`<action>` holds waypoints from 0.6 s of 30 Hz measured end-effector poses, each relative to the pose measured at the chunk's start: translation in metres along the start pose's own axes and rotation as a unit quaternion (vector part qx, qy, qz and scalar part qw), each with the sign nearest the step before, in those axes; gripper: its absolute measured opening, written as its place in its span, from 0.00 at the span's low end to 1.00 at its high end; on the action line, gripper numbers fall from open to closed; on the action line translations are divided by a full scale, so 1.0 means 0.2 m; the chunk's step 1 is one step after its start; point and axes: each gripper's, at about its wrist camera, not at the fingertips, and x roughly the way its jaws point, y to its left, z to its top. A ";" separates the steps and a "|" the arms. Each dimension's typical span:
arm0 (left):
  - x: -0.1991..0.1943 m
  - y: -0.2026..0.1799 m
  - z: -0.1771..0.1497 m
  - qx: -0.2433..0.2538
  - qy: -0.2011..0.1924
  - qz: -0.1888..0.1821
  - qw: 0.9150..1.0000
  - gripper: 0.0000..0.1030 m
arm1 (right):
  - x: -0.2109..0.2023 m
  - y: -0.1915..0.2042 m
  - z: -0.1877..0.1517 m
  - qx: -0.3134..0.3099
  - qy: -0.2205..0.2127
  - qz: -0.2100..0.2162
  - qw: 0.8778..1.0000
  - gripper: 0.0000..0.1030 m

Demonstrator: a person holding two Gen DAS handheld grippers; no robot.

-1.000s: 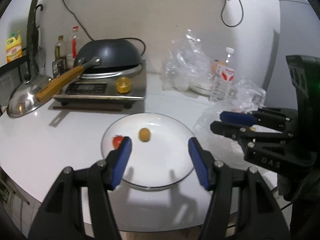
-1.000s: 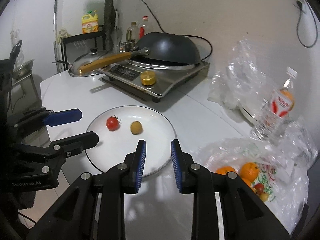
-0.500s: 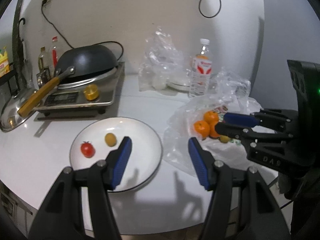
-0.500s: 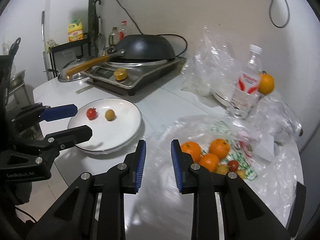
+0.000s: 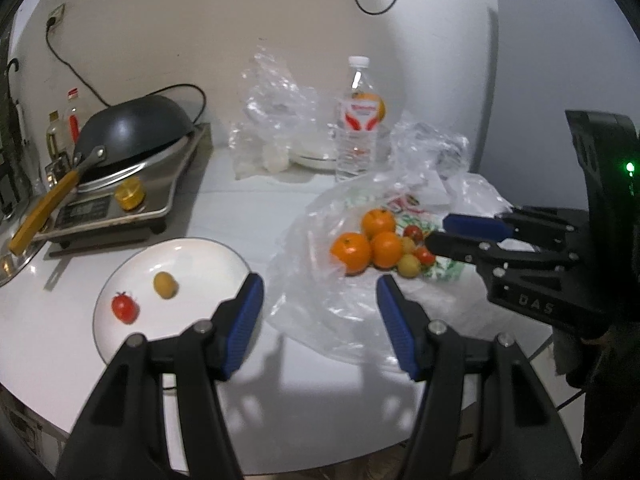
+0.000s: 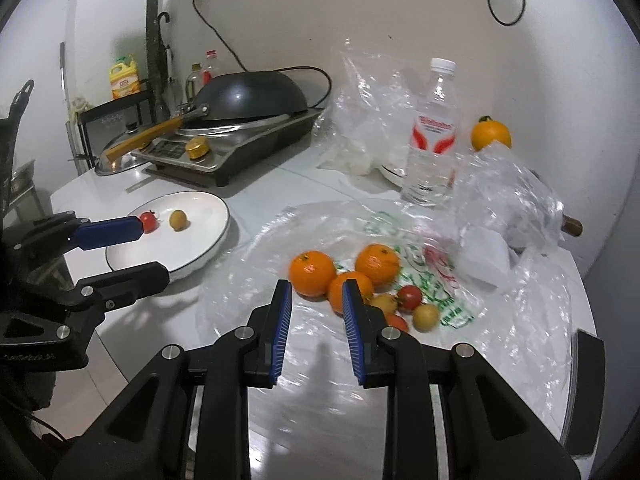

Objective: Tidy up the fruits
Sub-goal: 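Move both open grippers back to the fruit on the plastic bag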

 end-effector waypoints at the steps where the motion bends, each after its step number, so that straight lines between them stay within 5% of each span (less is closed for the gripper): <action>1: 0.01 -0.01 0.00 0.002 0.001 -0.001 1.000 0.59 | 0.00 -0.01 -0.01 0.002 0.001 -0.001 1.000 0.27; 18: 0.17 -0.18 0.01 0.025 0.026 -0.024 0.999 0.59 | 0.07 -0.23 -0.12 0.026 0.025 -0.020 0.999 0.27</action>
